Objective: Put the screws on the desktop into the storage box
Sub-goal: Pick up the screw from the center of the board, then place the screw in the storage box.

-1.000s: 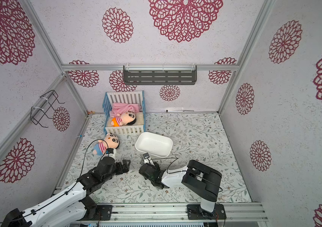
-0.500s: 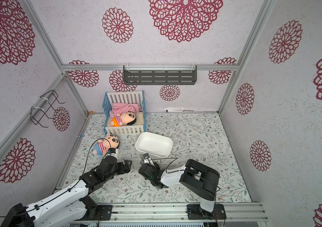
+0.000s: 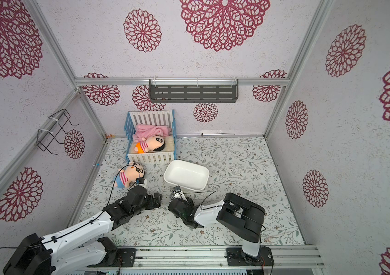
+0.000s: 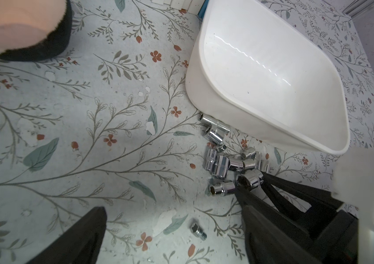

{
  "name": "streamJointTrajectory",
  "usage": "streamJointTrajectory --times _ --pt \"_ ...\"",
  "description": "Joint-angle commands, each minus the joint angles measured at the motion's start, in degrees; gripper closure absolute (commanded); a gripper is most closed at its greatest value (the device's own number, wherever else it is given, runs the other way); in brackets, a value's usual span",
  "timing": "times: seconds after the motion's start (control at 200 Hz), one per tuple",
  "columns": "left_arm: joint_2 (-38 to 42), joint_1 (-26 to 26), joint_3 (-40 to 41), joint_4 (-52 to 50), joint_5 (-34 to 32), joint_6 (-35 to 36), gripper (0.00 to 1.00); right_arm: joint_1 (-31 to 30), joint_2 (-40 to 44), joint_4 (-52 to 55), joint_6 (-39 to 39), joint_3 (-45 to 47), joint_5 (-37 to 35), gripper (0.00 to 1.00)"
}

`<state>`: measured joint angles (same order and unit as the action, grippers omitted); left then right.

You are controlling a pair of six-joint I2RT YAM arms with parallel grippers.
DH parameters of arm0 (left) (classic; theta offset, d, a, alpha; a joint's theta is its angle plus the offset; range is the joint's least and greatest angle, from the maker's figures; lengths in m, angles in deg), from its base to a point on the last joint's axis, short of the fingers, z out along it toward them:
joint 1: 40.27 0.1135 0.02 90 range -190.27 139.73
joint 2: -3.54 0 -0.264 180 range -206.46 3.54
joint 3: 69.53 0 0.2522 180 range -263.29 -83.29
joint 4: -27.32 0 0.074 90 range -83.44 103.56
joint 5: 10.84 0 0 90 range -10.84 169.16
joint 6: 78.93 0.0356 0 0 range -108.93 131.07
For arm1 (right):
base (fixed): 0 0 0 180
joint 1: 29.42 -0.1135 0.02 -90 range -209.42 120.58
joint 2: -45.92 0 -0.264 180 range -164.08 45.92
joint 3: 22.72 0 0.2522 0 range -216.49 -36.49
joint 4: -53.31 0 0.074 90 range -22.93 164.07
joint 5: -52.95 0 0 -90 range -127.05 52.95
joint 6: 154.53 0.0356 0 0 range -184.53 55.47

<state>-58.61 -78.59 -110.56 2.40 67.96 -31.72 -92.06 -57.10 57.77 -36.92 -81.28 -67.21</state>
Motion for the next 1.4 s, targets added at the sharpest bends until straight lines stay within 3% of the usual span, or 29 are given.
streamJointTrajectory --times 0.0,0.295,0.575,0.851,1.181,1.396 --pt "-1.12 -1.05 -1.36 -0.21 -0.32 1.34 0.03 0.45 -0.31 -1.33 0.06 -0.95 -0.36 0.58" --pt "-1.26 -1.76 -1.83 -1.10 -2.70 1.81 0.03 0.40 2.35 -1.96 -0.30 0.38 -1.73 0.61" --pt "2.32 -1.93 -1.72 -4.05 -9.69 1.57 0.03 -0.39 9.53 -4.06 -1.46 3.78 -1.83 0.65" --pt "7.40 -1.93 0.43 -3.90 -12.38 0.95 0.03 0.62 17.03 3.50 -1.42 -0.81 -0.74 0.66" --pt "3.33 -2.19 -0.36 -0.63 -5.75 2.22 0.03 12.13 9.16 7.35 -0.64 -11.61 4.10 0.63" --pt "1.03 -2.67 -1.12 -0.07 -4.33 2.77 0.03 15.96 4.42 4.88 0.87 -11.90 8.40 0.62"
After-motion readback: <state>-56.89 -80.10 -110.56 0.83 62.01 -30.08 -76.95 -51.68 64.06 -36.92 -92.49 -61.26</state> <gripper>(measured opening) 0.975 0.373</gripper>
